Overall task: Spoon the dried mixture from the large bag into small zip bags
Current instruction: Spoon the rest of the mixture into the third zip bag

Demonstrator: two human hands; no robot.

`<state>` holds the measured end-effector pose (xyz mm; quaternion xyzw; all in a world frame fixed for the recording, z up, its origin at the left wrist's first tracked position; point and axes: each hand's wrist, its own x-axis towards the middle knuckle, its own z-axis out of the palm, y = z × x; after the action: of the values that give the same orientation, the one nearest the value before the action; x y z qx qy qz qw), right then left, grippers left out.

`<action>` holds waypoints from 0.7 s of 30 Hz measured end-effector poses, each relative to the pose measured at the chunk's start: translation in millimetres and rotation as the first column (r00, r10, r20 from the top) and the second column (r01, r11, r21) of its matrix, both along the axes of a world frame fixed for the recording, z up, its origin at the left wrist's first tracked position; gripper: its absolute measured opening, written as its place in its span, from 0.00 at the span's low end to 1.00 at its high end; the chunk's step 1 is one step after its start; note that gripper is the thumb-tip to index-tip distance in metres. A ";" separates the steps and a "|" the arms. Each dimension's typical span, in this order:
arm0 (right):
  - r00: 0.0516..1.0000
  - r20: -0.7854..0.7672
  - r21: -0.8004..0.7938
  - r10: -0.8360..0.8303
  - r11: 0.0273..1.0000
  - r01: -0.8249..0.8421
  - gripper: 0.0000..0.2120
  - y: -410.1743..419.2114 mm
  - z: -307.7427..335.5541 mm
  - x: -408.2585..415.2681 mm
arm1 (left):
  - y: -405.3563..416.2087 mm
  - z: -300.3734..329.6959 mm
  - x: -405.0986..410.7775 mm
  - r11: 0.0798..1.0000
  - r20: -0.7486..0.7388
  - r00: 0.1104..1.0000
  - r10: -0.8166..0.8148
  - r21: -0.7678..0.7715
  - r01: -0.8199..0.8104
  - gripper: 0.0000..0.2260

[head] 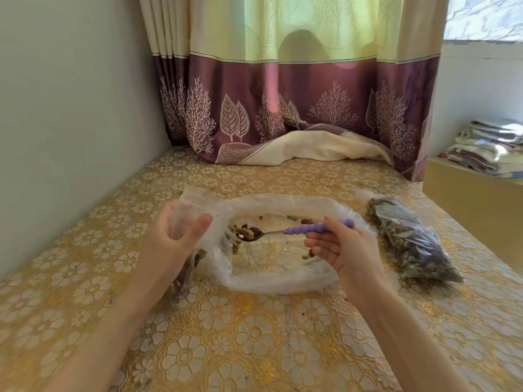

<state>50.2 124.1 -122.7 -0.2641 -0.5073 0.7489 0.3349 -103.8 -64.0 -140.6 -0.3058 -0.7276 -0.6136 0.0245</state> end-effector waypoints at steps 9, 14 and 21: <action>0.967 -0.247 0.161 -0.063 0.981 0.105 0.12 -6.6 13.1 6.4 | 4.8 -4.6 1.8 0.972 -0.073 0.997 -0.018 -0.235 0.001 0.30; 0.955 -0.288 0.306 0.070 0.952 0.023 0.11 -19.8 16.1 4.6 | 7.0 -4.6 2.1 0.977 -0.020 0.999 -0.046 -0.210 0.041 0.33; 0.910 -0.280 0.435 0.307 0.885 -0.164 0.09 -23.3 11.7 2.9 | 11.1 0.4 9.1 0.992 0.015 0.997 -0.079 -0.101 0.080 0.36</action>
<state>53.0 100.8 -111.0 0.0087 -0.6132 0.6981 0.3696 -94.7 -52.9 -140.1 -0.3321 -0.7453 -0.5778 -0.0196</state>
